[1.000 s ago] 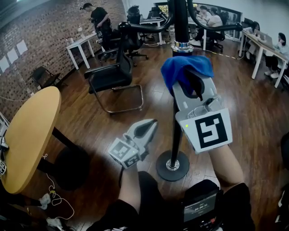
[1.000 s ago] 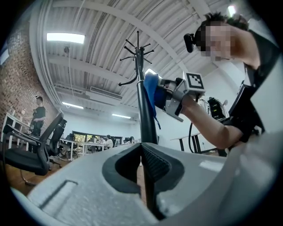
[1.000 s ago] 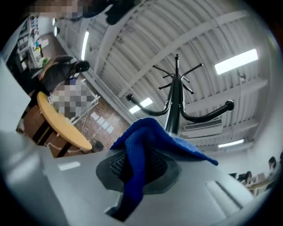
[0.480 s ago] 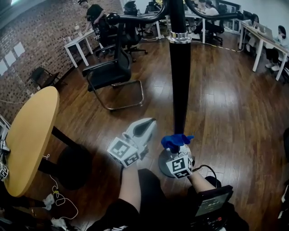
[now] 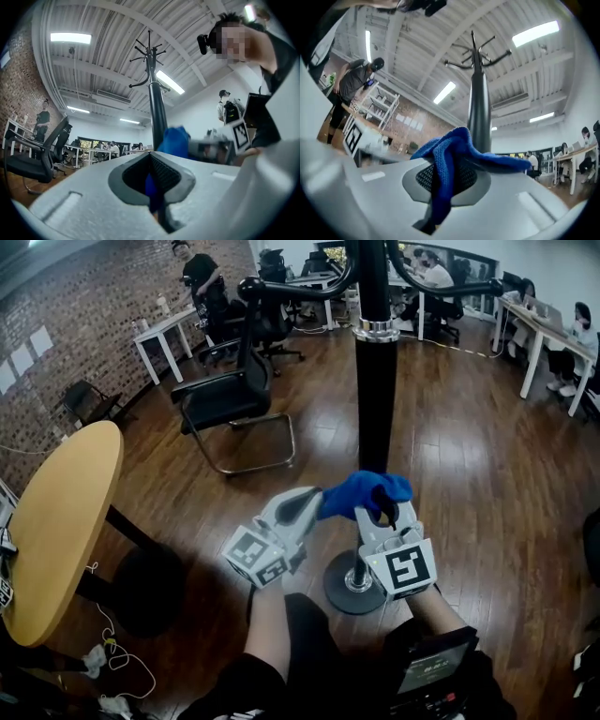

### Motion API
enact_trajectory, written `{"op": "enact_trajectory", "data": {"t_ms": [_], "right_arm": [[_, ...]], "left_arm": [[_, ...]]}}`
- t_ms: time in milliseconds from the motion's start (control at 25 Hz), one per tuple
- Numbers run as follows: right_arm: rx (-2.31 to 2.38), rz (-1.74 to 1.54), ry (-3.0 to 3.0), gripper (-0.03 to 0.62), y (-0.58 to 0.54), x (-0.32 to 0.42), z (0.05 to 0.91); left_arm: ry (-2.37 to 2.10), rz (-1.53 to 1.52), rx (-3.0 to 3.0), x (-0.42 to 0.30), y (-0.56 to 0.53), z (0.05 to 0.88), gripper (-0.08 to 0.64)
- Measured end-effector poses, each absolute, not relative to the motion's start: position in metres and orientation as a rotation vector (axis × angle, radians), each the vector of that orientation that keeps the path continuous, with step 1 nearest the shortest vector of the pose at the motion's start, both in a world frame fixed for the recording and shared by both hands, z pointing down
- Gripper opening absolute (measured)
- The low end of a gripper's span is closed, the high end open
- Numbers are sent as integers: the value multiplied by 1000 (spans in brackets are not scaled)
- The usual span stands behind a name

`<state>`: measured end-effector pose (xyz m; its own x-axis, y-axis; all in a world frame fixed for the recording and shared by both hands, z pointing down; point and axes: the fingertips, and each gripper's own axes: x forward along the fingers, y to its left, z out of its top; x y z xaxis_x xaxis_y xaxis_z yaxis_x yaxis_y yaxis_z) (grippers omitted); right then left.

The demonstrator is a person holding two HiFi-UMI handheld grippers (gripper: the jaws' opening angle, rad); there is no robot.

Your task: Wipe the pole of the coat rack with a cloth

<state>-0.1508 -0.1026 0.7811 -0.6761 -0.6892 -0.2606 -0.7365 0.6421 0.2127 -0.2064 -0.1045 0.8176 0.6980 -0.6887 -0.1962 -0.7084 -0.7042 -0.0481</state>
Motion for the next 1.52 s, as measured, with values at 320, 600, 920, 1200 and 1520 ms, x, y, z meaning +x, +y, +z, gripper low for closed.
{"op": "enact_trajectory", "data": {"t_ms": [320, 600, 920, 1200, 1520], "right_arm": [[-1145, 344, 2358, 18, -141, -70, 586], [-1225, -28, 2634, 18, -200, -86, 797], [-1324, -675, 2734, 18, -185, -83, 1087], [-1180, -480, 2672, 8, -191, -91, 981], [-1016, -53, 2395, 9, -141, -78, 640]], "left_arm": [[1120, 246, -2760, -198, -99, 801, 0], [1138, 217, -2769, -204, -98, 812, 0], [1143, 129, -2836, -196, -101, 847, 0], [1145, 117, -2824, -198, -99, 849, 0], [1110, 113, -2908, -197, -82, 736, 0]]}}
